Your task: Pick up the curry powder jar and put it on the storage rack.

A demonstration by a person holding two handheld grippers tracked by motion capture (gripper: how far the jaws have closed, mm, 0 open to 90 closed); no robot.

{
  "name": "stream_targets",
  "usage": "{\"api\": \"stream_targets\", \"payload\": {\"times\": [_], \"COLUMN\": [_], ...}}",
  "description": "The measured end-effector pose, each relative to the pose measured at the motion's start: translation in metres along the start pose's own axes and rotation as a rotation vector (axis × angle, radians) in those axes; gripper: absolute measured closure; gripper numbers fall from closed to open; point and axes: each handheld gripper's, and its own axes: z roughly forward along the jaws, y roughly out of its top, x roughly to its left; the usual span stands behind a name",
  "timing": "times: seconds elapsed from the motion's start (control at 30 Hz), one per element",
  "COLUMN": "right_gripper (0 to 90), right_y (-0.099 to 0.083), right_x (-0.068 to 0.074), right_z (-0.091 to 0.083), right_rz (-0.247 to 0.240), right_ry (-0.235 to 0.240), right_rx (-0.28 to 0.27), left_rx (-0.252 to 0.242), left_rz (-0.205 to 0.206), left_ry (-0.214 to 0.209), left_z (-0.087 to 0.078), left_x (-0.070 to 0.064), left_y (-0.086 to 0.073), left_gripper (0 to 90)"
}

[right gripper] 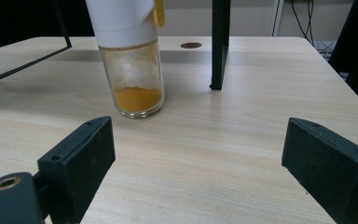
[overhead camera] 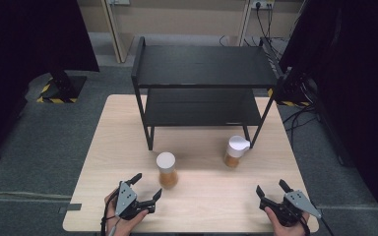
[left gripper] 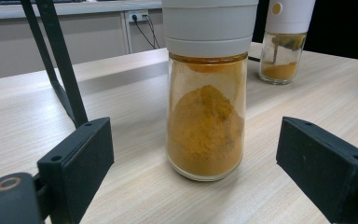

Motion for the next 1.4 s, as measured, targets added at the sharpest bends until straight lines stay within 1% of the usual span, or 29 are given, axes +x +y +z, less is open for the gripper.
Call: {"api": "stream_targets", "payload": {"times": [0.1, 0.23, 0.4, 0.47, 0.57, 0.63, 0.7, 0.77, 0.83, 1.03, 1.2, 1.4], "right_gripper": [9.4, 9.2, 9.0, 9.0, 8.9, 8.9, 8.9, 8.9, 8.8, 8.7, 8.7, 8.6], "right_y": [0.0, 0.001, 0.001, 0.001, 0.001, 0.002, 0.002, 0.002, 0.002, 0.002, 0.003, 0.002], "right_x": [0.0, 0.0, 0.0, 0.0, 0.0, 0.0, 0.0, 0.0, -0.001, -0.001, -0.001, -0.001], "right_z": [0.0, 0.0, 0.0, 0.0, 0.0, 0.0, 0.0, 0.0, 0.0, 0.001, 0.001, 0.001], "right_rz": [0.0, 0.004, 0.007, 0.009, 0.01, 0.007, 0.007, 0.007, 0.01, 0.008, 0.006, 0.008], "right_ry": [0.0, 0.004, 0.005, 0.004, 0.005, 0.005, 0.005, 0.006, 0.007, 0.008, 0.007, 0.009], "right_rx": [0.001, 0.004, 0.009, 0.008, 0.009, 0.01, 0.01, 0.01, 0.011, 0.012, 0.015, 0.014], "left_rx": [0.001, -0.019, -0.028, -0.028, -0.03, -0.029, -0.025, -0.022, -0.012, -0.01, 0.001, 0.0], "left_rz": [0.0, -0.001, -0.009, -0.008, 0.004, 0.019, 0.023, 0.025, 0.041, 0.034, 0.04, 0.016], "left_ry": [-0.005, -0.016, -0.029, -0.036, -0.04, -0.048, -0.057, -0.06, -0.064, -0.072, -0.076, -0.072], "left_z": [0.001, 0.004, 0.01, 0.015, 0.019, 0.026, 0.032, 0.035, 0.04, 0.049, 0.055, 0.059], "left_x": [0.0, 0.001, 0.004, 0.005, 0.005, 0.005, 0.005, 0.005, 0.004, 0.007, 0.006, 0.007], "left_y": [0.001, 0.008, 0.015, 0.02, 0.023, 0.028, 0.032, 0.033, 0.037, 0.04, 0.044, 0.043], "left_gripper": [10.5, 10.6, 10.7, 10.8, 11.2, 11.6, 12.1, 12.3, 13.4, 17.2, 20.8, 24.8]}}
